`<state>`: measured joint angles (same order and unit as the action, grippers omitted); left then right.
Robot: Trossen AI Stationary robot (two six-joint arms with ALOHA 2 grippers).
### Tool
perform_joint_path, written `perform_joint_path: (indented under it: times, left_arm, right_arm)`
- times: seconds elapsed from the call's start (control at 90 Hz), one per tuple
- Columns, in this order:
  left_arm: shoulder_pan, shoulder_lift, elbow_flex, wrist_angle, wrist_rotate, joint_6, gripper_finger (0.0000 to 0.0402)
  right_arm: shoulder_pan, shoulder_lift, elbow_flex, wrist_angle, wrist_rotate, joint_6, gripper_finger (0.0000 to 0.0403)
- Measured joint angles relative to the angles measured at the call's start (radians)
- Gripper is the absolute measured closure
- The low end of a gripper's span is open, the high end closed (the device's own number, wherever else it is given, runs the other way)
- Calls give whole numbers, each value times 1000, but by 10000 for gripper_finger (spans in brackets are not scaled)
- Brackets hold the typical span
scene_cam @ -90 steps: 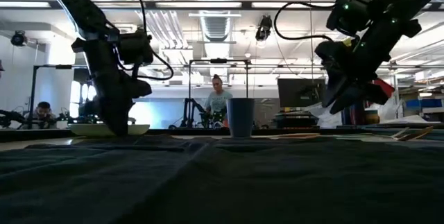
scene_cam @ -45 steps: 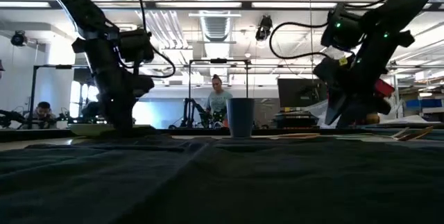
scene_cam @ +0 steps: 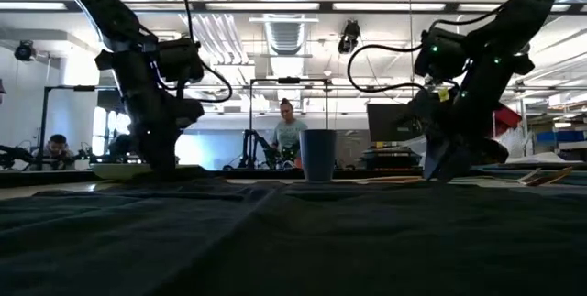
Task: Set table place
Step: Fold the black table napkin
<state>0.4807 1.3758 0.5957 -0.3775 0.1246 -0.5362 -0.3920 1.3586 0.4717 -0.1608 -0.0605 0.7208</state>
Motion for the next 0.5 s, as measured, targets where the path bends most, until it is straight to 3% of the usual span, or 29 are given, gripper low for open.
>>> perform_joint_path:
  times: [0.5]
  left_arm:
    - [0,-1,0,0,-1,0,402]
  right_arm:
    - [1,0,-2,19,-30,-14,353]
